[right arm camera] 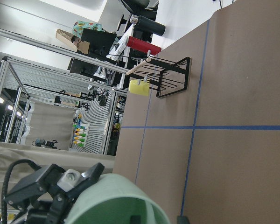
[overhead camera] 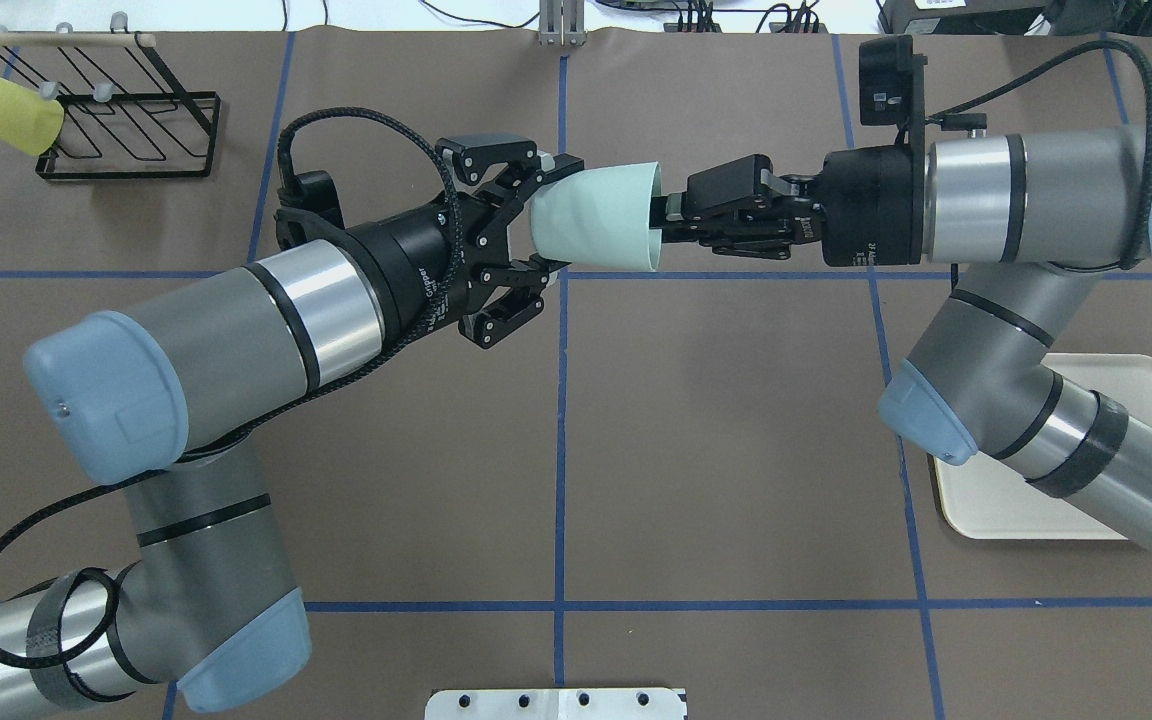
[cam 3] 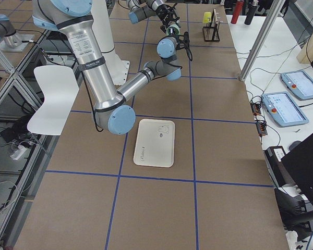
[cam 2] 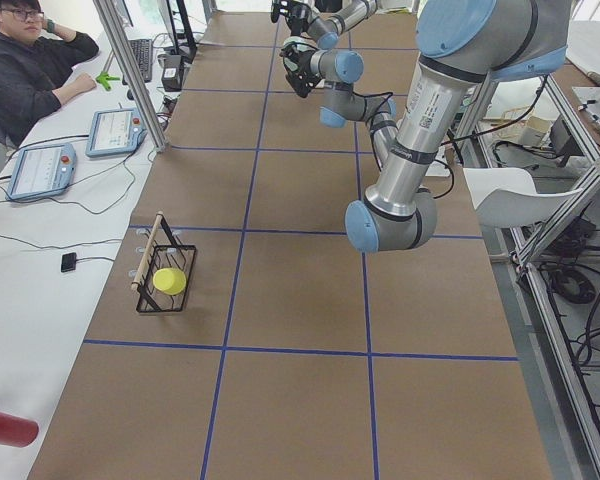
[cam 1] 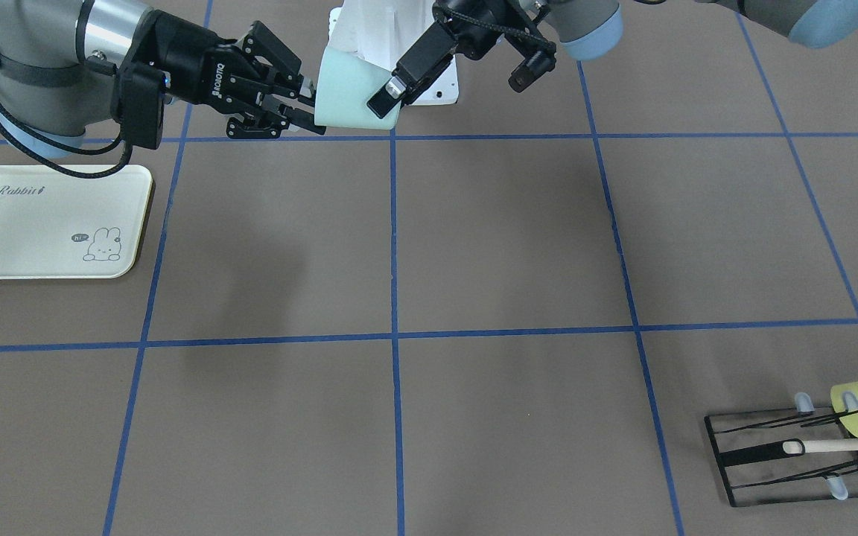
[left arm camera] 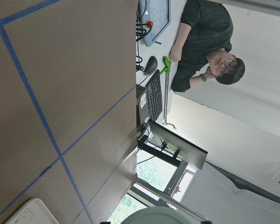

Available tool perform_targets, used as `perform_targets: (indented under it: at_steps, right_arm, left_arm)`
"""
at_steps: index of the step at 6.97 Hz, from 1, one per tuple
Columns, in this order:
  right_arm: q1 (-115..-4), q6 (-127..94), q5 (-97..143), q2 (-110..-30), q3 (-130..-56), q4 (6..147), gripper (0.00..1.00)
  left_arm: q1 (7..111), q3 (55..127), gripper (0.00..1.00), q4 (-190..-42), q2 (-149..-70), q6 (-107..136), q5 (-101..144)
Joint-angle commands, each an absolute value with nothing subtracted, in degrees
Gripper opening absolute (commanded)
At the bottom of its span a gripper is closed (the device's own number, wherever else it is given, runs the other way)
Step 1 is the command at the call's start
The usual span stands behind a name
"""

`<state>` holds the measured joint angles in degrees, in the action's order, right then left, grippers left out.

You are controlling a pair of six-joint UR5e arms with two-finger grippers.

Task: Left arm grabs green cup and hands to right arm on tray

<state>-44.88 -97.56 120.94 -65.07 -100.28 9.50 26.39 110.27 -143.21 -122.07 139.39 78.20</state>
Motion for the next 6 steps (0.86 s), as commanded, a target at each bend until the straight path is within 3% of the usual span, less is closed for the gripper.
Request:
perform_targets:
  at_steps: [1, 4, 6]
  right_arm:
    - [-44.7, -97.6, 120.9, -65.1, -100.3, 9.5, 0.27]
    - [-44.6, -97.4, 120.9, -65.1, -100.3, 9.5, 0.26]
    - [-44.6, -97.4, 120.9, -65.3, -100.3, 9.5, 0.0]
  left_arm:
    - [26.0, 109.9, 0.39, -143.3, -122.2, 139.4, 78.1]
    - [25.9, 110.0, 0.39, -143.3, -122.3, 139.4, 78.1]
    - [26.0, 109.7, 0.51, -143.2, -122.3, 139.2, 78.1]
